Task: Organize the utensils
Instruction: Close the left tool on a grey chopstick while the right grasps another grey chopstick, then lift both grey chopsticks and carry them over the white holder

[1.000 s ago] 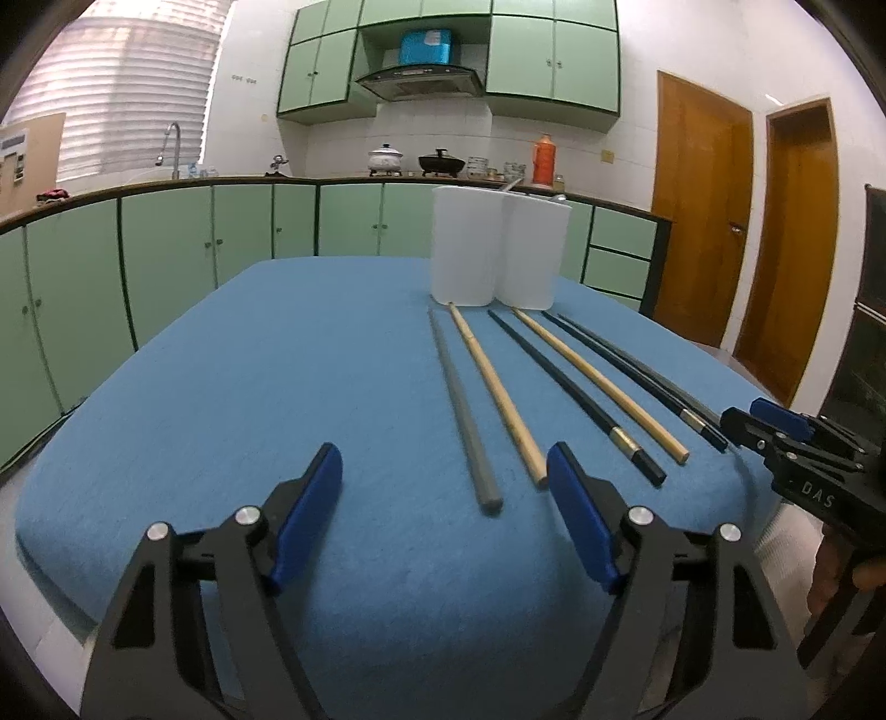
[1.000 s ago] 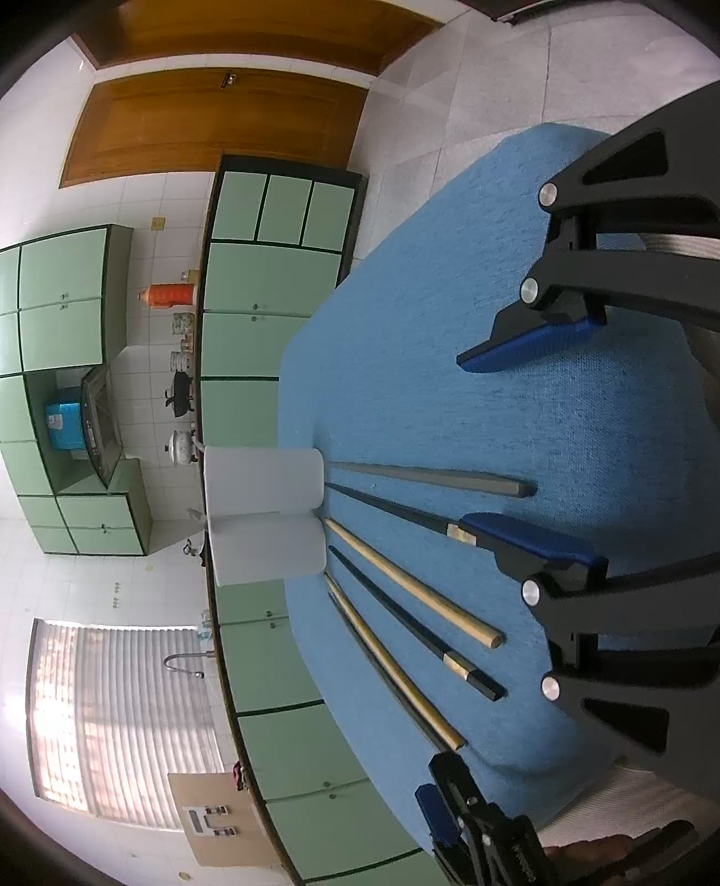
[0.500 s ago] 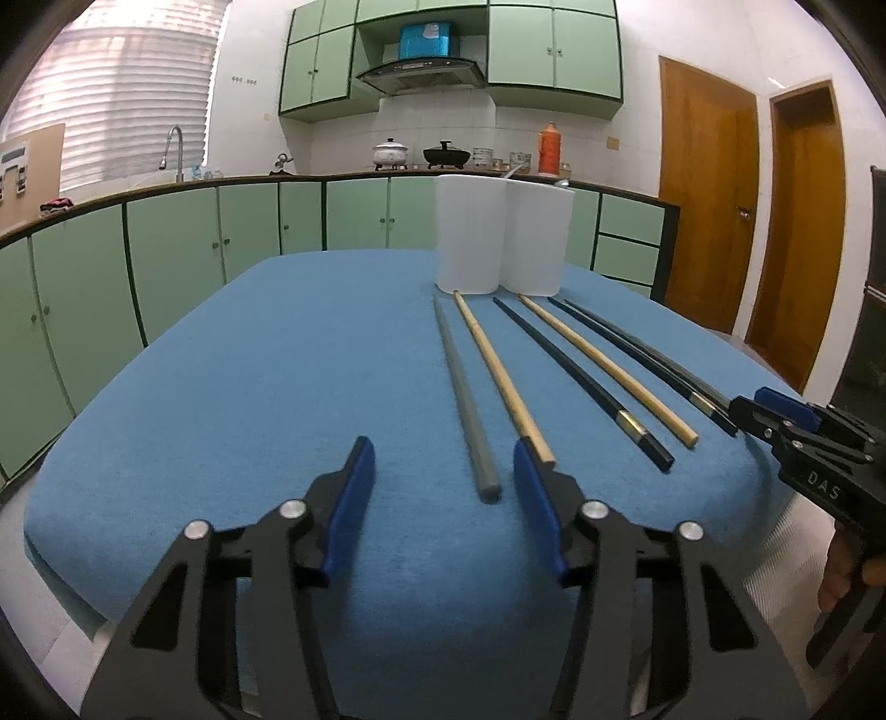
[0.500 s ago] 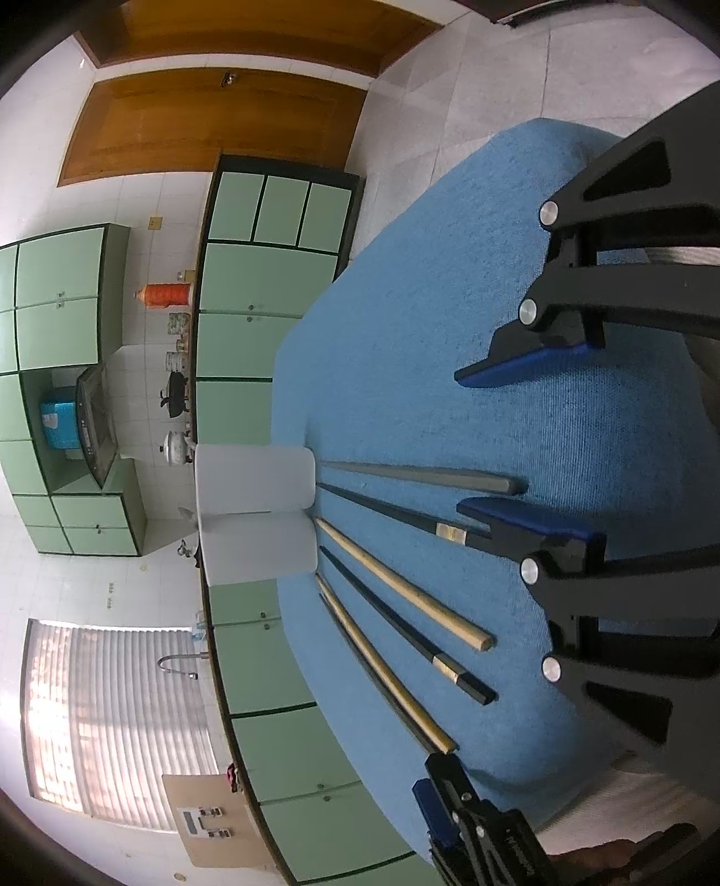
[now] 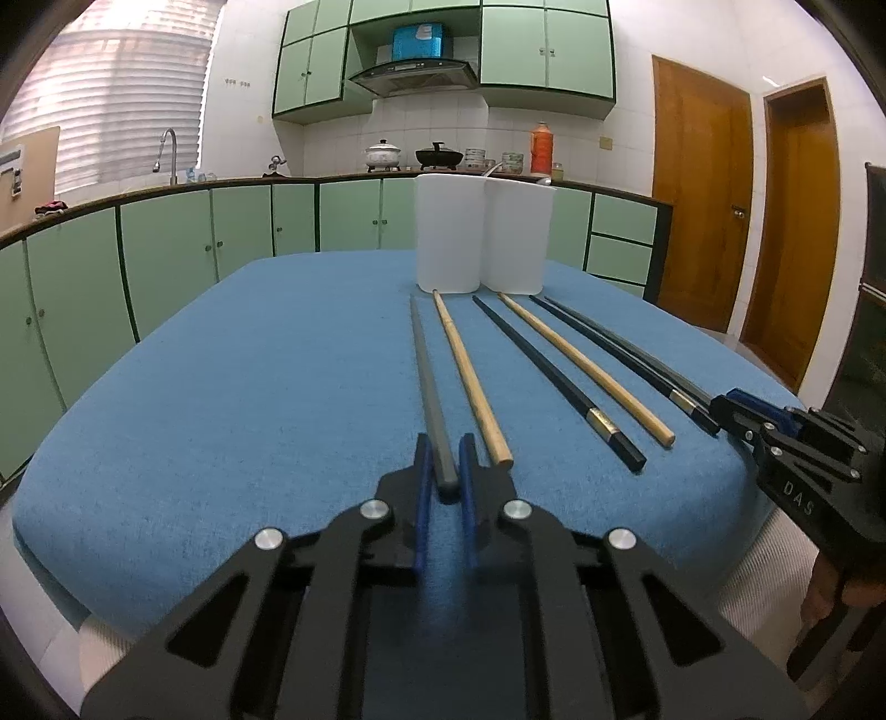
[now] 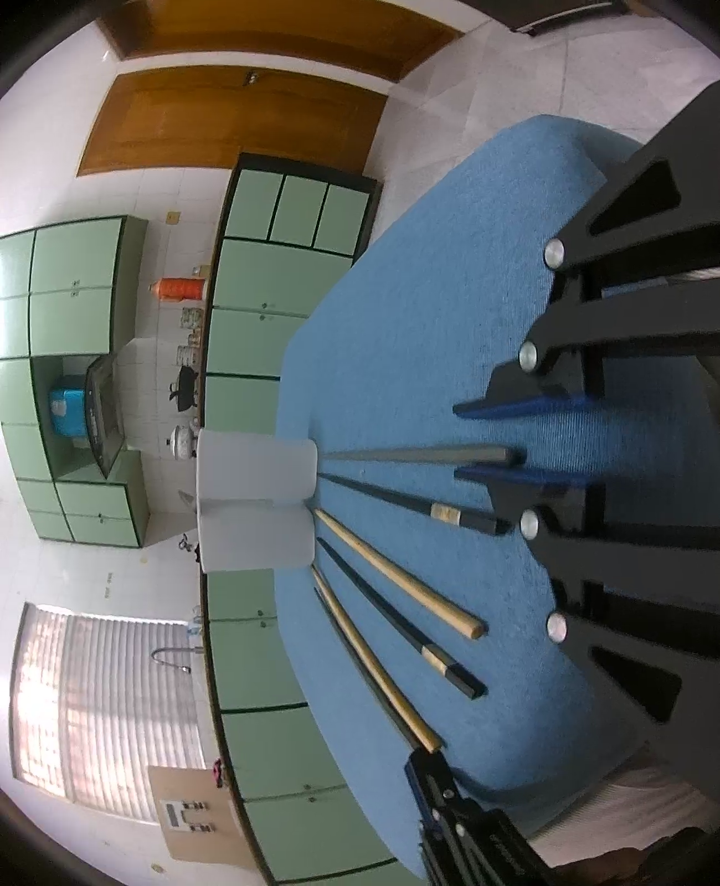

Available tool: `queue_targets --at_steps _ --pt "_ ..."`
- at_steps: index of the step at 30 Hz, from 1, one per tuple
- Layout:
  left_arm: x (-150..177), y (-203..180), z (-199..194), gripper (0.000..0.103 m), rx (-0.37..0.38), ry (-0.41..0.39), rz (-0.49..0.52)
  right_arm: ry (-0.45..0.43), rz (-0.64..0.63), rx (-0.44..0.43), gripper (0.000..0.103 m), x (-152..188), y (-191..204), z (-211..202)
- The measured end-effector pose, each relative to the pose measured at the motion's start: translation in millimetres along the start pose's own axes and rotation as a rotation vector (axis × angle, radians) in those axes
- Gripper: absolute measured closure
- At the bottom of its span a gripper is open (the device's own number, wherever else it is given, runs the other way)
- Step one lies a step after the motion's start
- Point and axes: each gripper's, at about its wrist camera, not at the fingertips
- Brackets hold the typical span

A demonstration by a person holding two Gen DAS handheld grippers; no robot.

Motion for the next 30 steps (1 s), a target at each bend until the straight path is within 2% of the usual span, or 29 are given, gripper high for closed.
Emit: queue_targets --at_steps 1,7,11,17,25,30 --pt "-1 0 0 0.094 0.0 0.001 -0.001 0.001 -0.004 -0.007 0.096 -1 1 0" --pt "-10 1 -5 0.096 -0.019 -0.005 -0.01 0.008 0.013 -0.023 0.096 -5 -5 -2" --pt "-21 1 -16 0.097 -0.023 -0.04 -0.006 -0.023 0.028 -0.032 0.096 -18 -15 -11" --pt "-45 -5 -35 0.097 -0.006 -0.109 0.005 -0.095 0.041 -0.046 0.096 -48 -31 -28" --pt "-94 -17 -54 0.097 0.031 -0.228 0.032 -0.185 0.064 -0.086 0.096 -97 -57 -39" --pt "-124 -28 -48 0.097 0.063 -0.25 0.051 -0.202 0.076 -0.12 0.097 -127 -71 -34"
Point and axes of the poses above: each gripper's, at about its wrist camera, not at the fingertips, and z roughly the way its jaws point, y to its left, x to its underside, and after that the axes turned 10 degrees about -z, right-handed
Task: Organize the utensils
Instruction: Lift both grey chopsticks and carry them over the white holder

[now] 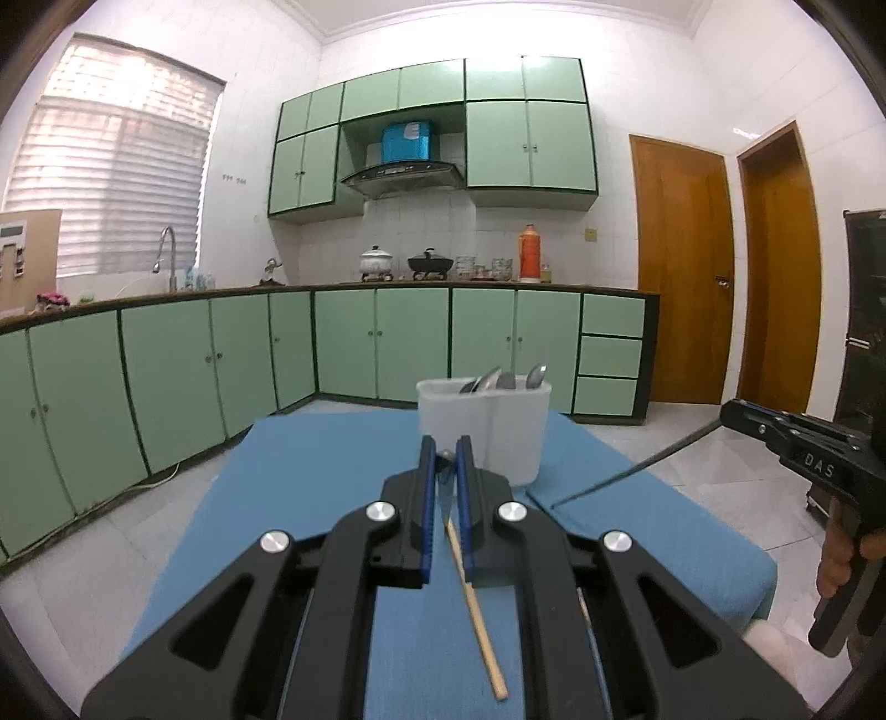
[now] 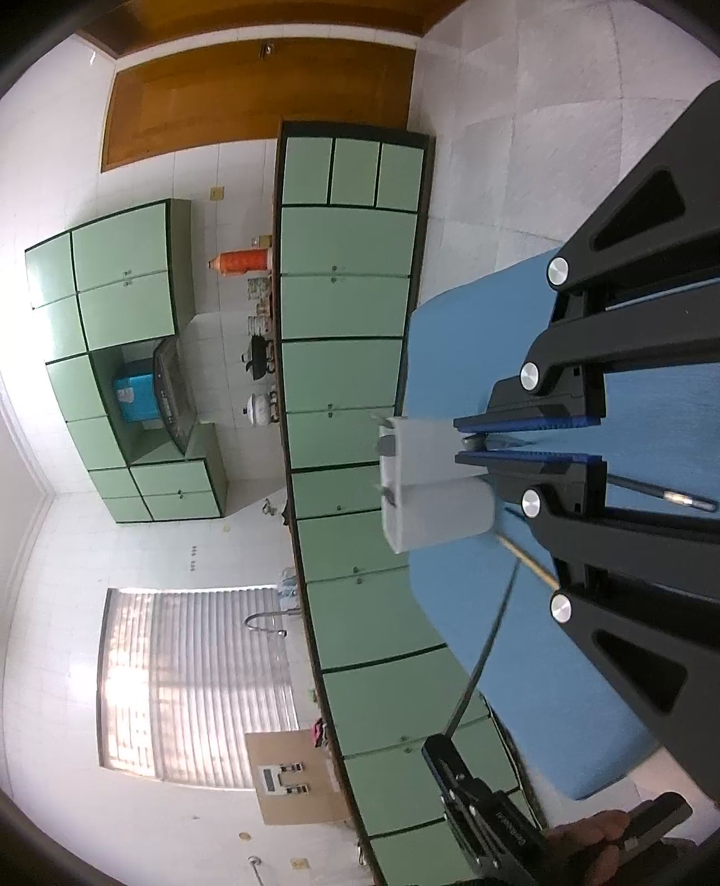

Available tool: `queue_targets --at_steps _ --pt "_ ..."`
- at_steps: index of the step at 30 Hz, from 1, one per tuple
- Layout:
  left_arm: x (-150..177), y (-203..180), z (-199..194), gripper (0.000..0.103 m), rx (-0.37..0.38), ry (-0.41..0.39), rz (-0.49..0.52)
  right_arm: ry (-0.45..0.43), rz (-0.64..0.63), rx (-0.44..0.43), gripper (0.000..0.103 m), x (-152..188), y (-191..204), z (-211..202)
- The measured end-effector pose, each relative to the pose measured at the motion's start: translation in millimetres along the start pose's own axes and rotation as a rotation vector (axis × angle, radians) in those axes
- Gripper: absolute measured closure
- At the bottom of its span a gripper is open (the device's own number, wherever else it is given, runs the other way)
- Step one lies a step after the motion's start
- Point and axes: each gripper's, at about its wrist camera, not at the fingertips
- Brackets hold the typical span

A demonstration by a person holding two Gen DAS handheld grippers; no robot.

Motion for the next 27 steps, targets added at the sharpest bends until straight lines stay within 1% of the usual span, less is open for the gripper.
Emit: queue_targets --at_steps 5,10,15,22,27 --pt "-24 -5 21 0.097 0.021 0.006 0.003 0.018 -0.006 -0.016 0.097 -28 -8 18" --pt "-47 -1 42 0.097 0.034 0.016 -0.017 0.031 -0.013 -0.037 0.097 -51 -12 35" --pt "-65 6 58 0.097 0.041 0.027 -0.032 0.039 -0.046 -0.058 0.097 -77 -13 53" --pt "-85 10 70 0.097 0.067 0.033 -0.043 0.049 -0.069 -0.091 0.097 -96 -13 63" --pt "-96 10 79 0.097 0.083 0.052 -0.038 0.05 -0.052 -0.124 0.097 -108 -19 70"
Point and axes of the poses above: each gripper's, at about its wrist camera, not at the fingertips, and z roughly the way its jaws point, y to its left, x to its underside, and after that the axes turned 10 degrees about -z, right-handed
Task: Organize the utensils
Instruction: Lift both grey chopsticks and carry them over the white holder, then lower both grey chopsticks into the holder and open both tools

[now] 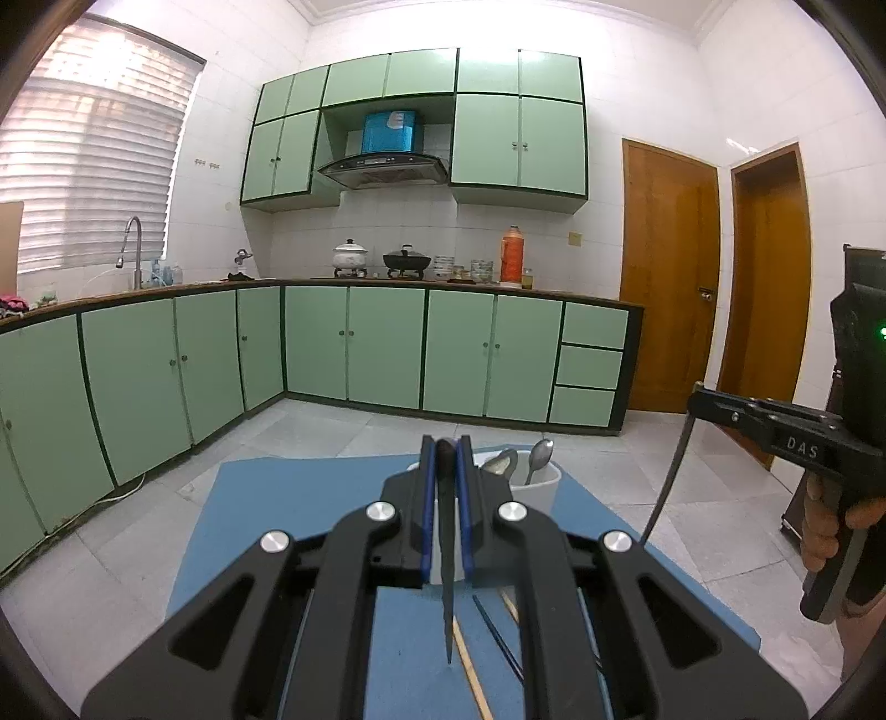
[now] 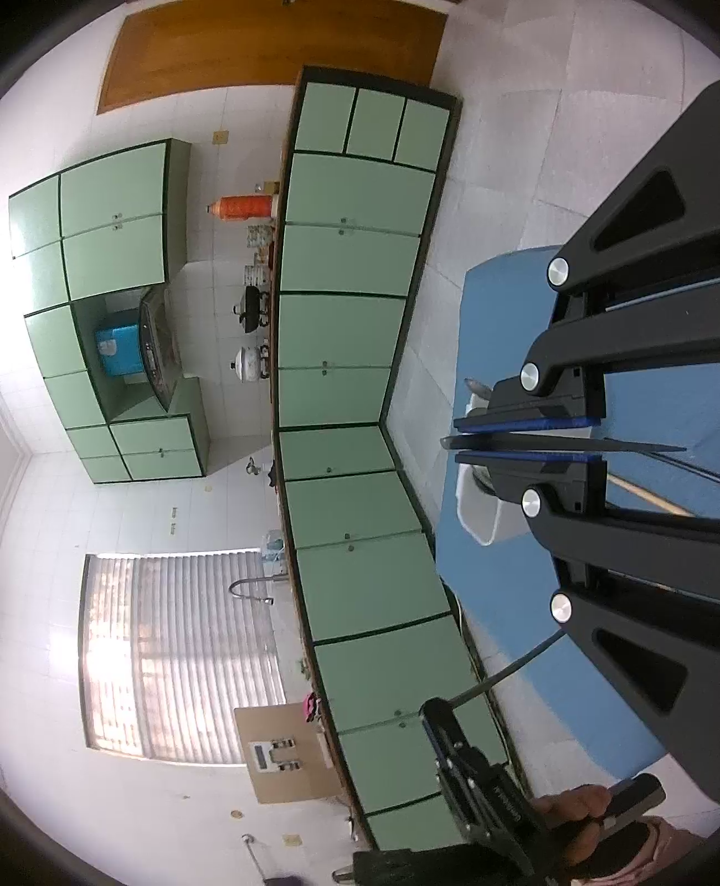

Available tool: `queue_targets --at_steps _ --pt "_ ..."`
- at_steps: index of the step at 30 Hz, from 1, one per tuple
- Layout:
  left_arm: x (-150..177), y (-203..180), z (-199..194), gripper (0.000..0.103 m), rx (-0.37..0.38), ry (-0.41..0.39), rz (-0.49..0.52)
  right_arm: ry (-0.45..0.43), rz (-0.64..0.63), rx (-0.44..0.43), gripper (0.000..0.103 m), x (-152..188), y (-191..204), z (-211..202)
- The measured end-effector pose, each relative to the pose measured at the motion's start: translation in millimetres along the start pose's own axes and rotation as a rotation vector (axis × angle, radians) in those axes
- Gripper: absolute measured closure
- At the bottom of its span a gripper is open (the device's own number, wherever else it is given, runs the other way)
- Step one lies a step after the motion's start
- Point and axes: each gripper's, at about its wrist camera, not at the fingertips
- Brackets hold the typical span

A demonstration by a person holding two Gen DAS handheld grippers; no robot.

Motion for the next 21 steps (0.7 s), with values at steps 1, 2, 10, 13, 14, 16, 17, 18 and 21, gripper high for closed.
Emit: queue_targets --at_steps 1,2,10,13,14,16,17,18,21 --pt "-4 0 2 0.097 0.007 0.002 0.004 -0.003 -0.003 0.0 0.097 -4 -1 1" --pt "-7 0 3 0.097 0.01 0.004 0.005 -0.006 -0.005 0.002 0.097 -7 -2 2" --pt "-54 0 9 0.097 0.039 -0.063 -0.005 -0.08 0.026 -0.009 0.097 -59 -23 10" --pt "-75 -6 7 0.097 0.052 -0.126 -0.009 -0.12 0.035 -0.007 0.097 -82 -31 14" --pt "-81 -9 7 0.097 0.053 -0.15 -0.005 -0.129 0.034 -0.003 0.097 -88 -33 16" --pt "-93 -17 10 0.097 0.049 -0.196 0.011 -0.149 0.03 0.014 0.097 -103 -35 22" --pt "-97 -20 14 0.097 0.047 -0.21 0.017 -0.158 0.026 0.023 0.097 -108 -36 26" --pt "-101 -23 19 0.097 0.048 -0.22 0.021 -0.165 0.022 0.033 0.097 -112 -37 31" --pt "-107 -29 45 0.097 0.046 -0.224 0.016 -0.168 0.036 0.041 0.097 -118 -42 50"
Point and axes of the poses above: each gripper's, at about its wrist camera, not at the fingertips, and z roughly the way its jaws point, y to its left, x to its underside, and after that the axes turned 10 degrees about -z, right-handed
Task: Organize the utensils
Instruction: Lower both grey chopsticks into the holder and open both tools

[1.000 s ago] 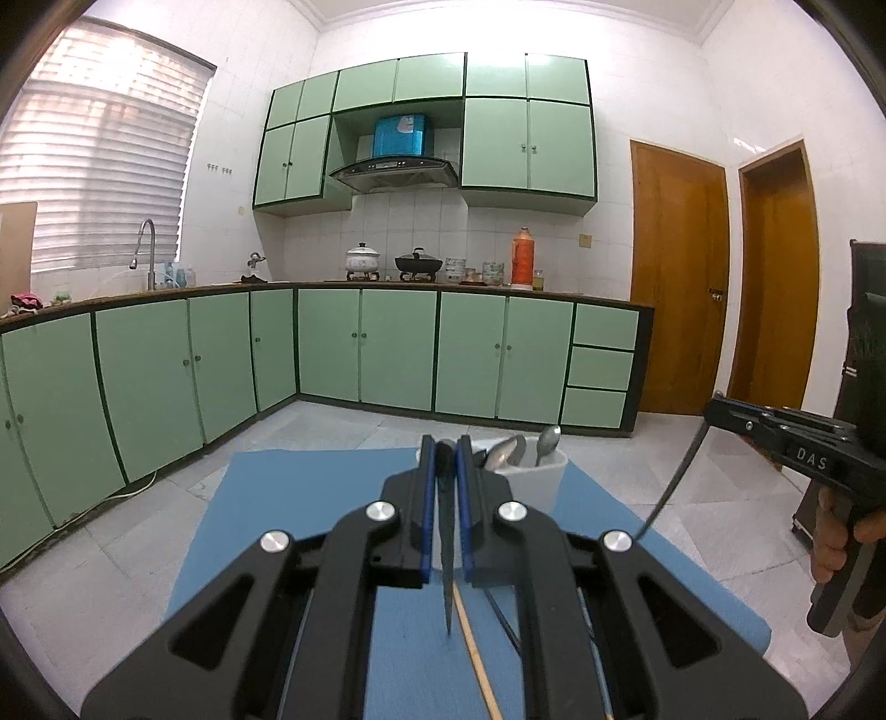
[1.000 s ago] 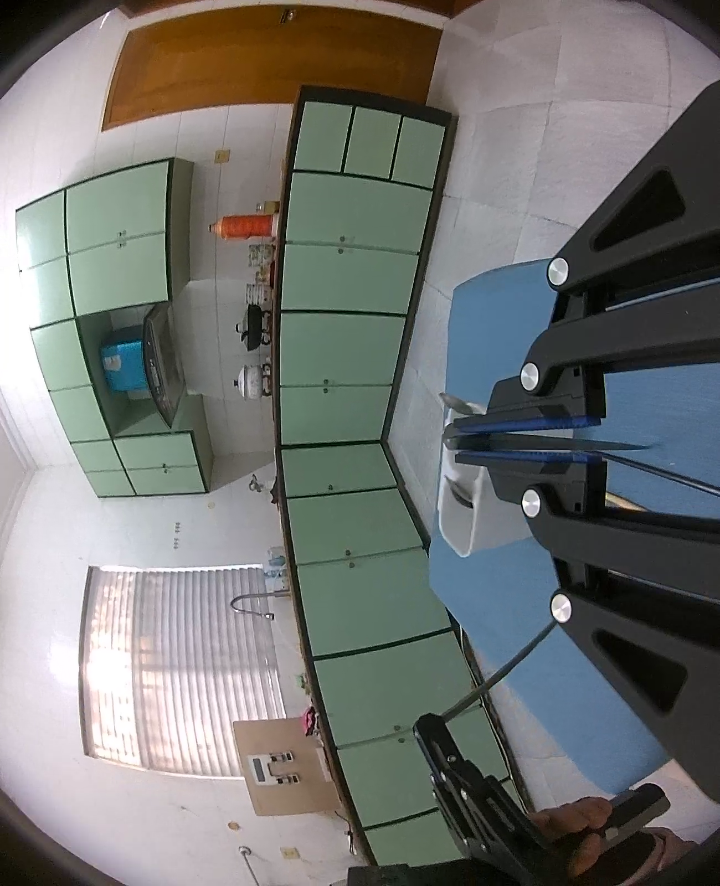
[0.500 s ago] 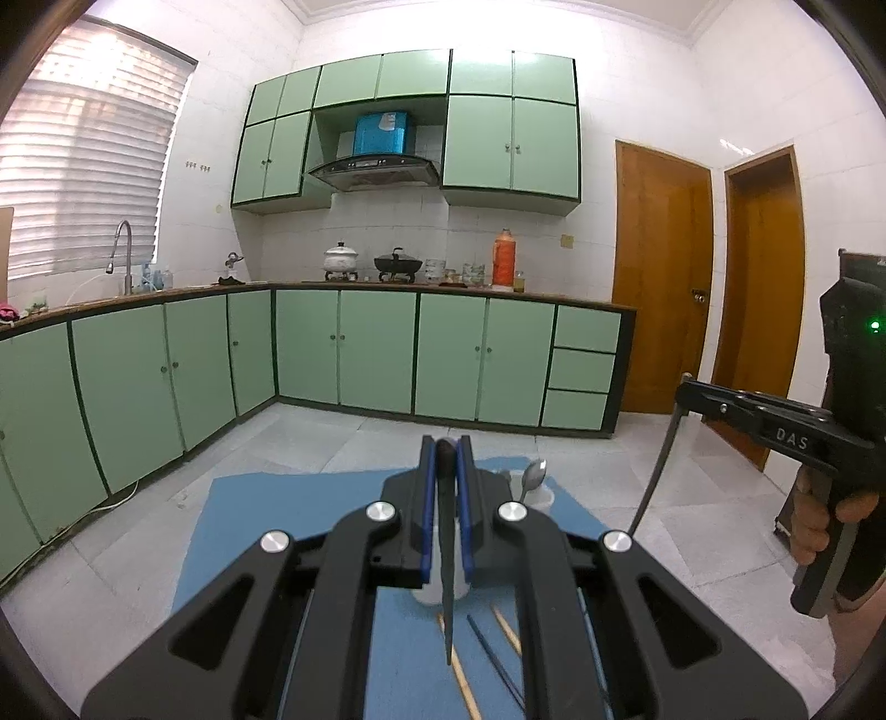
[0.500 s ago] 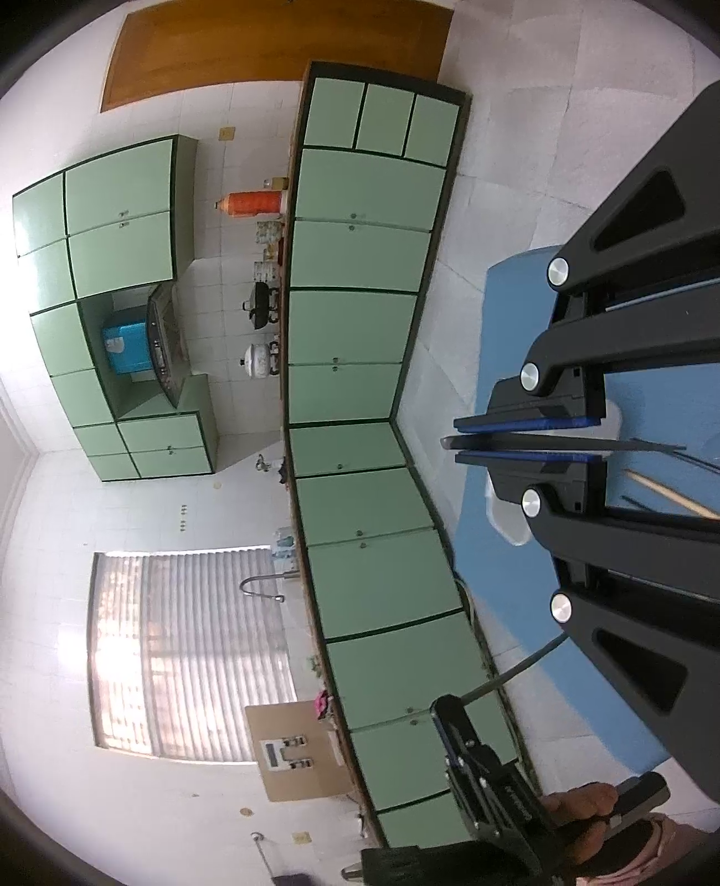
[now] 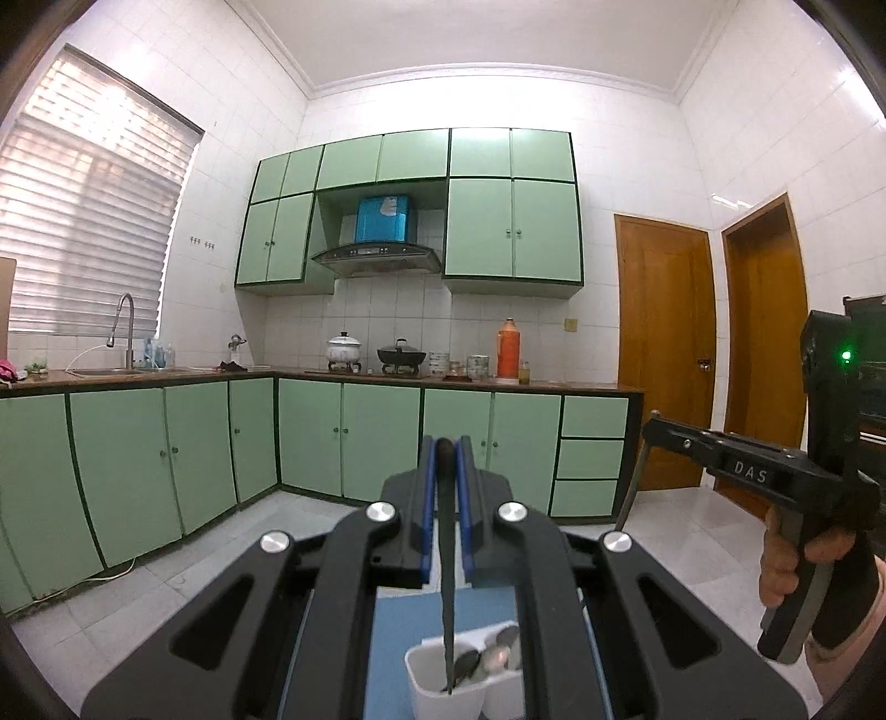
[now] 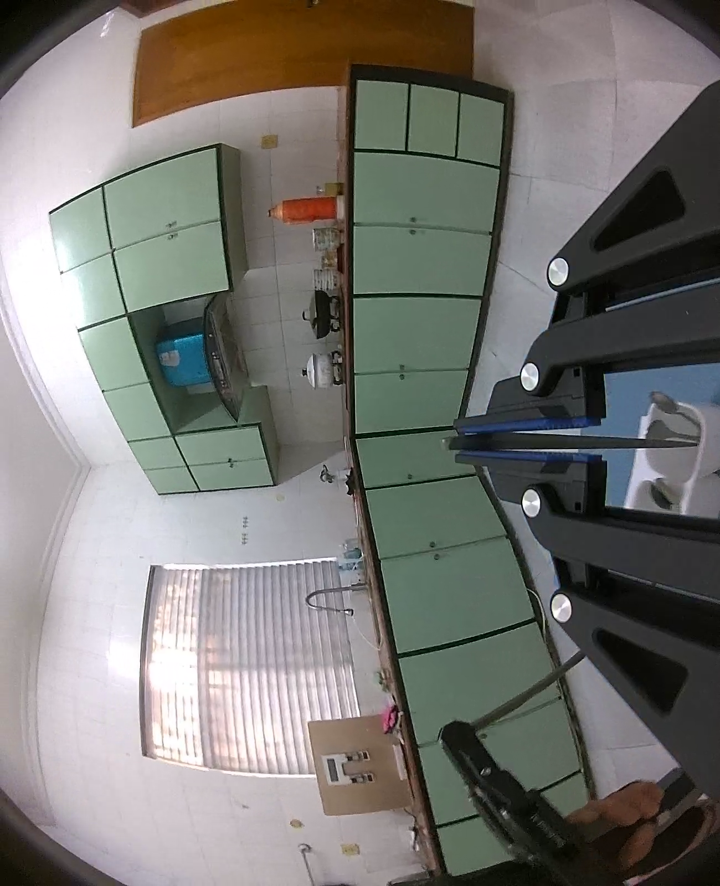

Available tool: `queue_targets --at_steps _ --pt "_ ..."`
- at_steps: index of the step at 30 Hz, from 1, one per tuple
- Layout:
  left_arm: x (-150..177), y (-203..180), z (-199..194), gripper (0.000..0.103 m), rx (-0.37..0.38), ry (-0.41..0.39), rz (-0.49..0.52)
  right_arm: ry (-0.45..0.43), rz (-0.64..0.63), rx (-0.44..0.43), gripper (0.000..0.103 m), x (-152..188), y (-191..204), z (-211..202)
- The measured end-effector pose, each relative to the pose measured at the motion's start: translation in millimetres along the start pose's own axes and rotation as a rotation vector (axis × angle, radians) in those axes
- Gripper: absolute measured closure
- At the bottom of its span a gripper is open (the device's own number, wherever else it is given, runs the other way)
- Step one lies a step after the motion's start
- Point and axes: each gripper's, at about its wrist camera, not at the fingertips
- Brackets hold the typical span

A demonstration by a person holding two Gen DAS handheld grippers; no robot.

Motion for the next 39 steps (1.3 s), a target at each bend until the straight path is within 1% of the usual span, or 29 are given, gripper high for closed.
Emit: queue_targets --at_steps 6,12,19,23,26,31,36,37,38,39 --pt "22 7 53 0.097 -0.022 0.041 -0.013 0.041 0.016 0.009 0.097 16 -7 42" --pt "45 21 86 0.097 -0.036 0.095 -0.031 0.107 0.045 -0.006 0.097 46 -12 73" --pt "71 39 99 0.097 -0.055 0.166 -0.037 0.16 0.082 -0.029 0.097 79 -15 88" --pt "84 46 105 0.097 -0.071 0.2 -0.022 0.189 0.091 -0.03 0.097 96 -13 93" --pt "92 52 107 0.096 -0.08 0.223 -0.028 0.211 0.101 -0.027 0.097 107 -14 96" --pt "97 60 106 0.096 -0.092 0.233 -0.04 0.205 0.121 -0.018 0.097 114 -20 92" --pt "97 67 100 0.089 -0.093 0.239 -0.062 0.211 0.136 0.001 0.096 117 -26 89" --pt "97 68 99 0.083 -0.095 0.237 -0.064 0.213 0.14 0.004 0.096 118 -28 88" --pt "97 68 97 0.074 -0.097 0.235 -0.067 0.213 0.143 0.009 0.096 118 -29 87" --pt "96 71 94 0.071 -0.097 0.23 -0.073 0.214 0.144 0.014 0.095 119 -31 86"
Point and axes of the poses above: each gripper's, at about its wrist camera, not at the fingertips, and z roughly the way its jaws point, y to its left, x to its underside, and after that the axes turned 10 degrees about -z, right-handed
